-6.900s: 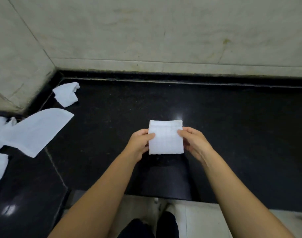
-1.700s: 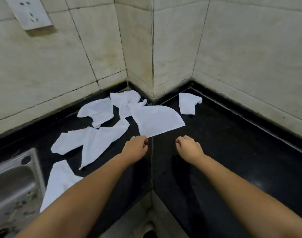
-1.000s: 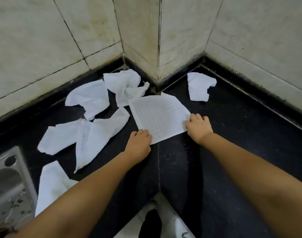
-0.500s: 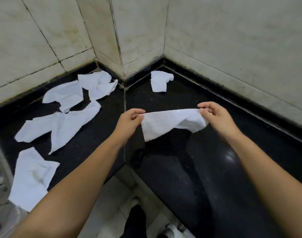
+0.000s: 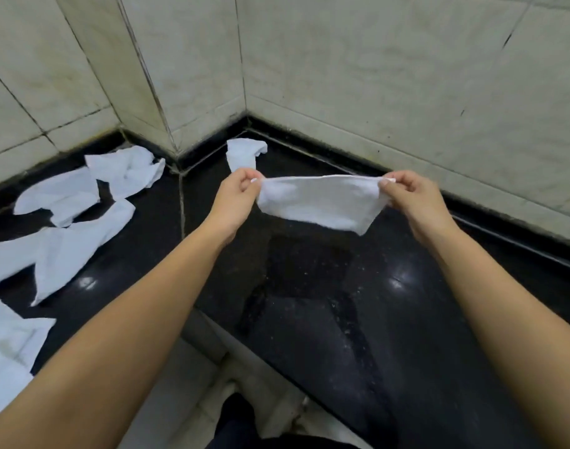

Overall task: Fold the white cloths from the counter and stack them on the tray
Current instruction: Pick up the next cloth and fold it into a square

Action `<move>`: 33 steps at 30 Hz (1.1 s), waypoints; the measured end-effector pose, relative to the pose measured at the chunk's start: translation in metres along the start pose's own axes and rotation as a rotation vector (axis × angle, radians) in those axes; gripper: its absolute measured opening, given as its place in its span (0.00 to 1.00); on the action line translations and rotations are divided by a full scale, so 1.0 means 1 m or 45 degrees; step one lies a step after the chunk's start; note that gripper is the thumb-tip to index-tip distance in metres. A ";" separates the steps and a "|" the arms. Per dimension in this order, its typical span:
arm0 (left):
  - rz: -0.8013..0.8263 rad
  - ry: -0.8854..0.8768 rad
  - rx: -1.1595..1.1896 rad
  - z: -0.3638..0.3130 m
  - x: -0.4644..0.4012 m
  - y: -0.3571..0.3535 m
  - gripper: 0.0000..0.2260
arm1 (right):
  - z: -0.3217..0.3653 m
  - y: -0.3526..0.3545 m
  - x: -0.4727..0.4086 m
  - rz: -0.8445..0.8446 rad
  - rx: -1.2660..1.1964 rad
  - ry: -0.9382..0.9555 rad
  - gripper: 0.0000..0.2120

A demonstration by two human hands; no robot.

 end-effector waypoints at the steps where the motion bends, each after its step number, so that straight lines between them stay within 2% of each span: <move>1: 0.078 0.033 -0.032 0.015 0.009 0.000 0.09 | -0.008 0.001 0.013 0.052 0.015 -0.028 0.08; 7: 0.487 0.427 -0.418 0.120 0.061 0.007 0.04 | -0.090 -0.007 0.117 0.466 0.083 -0.424 0.05; 9: 0.568 0.556 -0.465 0.143 0.070 0.006 0.03 | -0.112 -0.015 0.146 0.581 0.101 -0.557 0.05; 11: 0.580 0.578 -0.529 0.152 0.070 0.006 0.02 | -0.125 -0.022 0.158 0.634 0.099 -0.651 0.07; 13: 0.545 0.537 -0.574 0.151 0.060 0.004 0.02 | -0.131 -0.026 0.151 0.605 0.188 -0.655 0.07; 19: 0.313 0.318 -0.739 0.131 -0.001 -0.017 0.04 | -0.126 -0.026 0.090 0.243 0.547 -0.535 0.04; 23: 0.268 0.276 -0.824 0.135 -0.030 -0.036 0.02 | -0.132 -0.034 0.065 0.166 0.693 -0.560 0.04; 28: 0.170 0.085 -1.112 0.148 -0.032 -0.043 0.07 | -0.147 -0.046 0.064 0.218 1.019 -0.555 0.07; 31: 0.075 0.013 -1.174 0.149 -0.021 -0.038 0.15 | -0.138 -0.066 0.056 0.357 1.271 -0.382 0.15; 33: 0.063 -0.032 -1.243 0.153 -0.007 -0.036 0.19 | -0.126 -0.097 0.042 0.474 1.221 -0.241 0.17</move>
Point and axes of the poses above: each hand's wrist, its own x-axis away from the middle knuckle, its own y-axis out of the back of the hand, z = x × y, the point moved 4 cm from there along -x, towards the middle knuckle, and after that the axes turned 11 degrees about y, right-handed, at the moved point
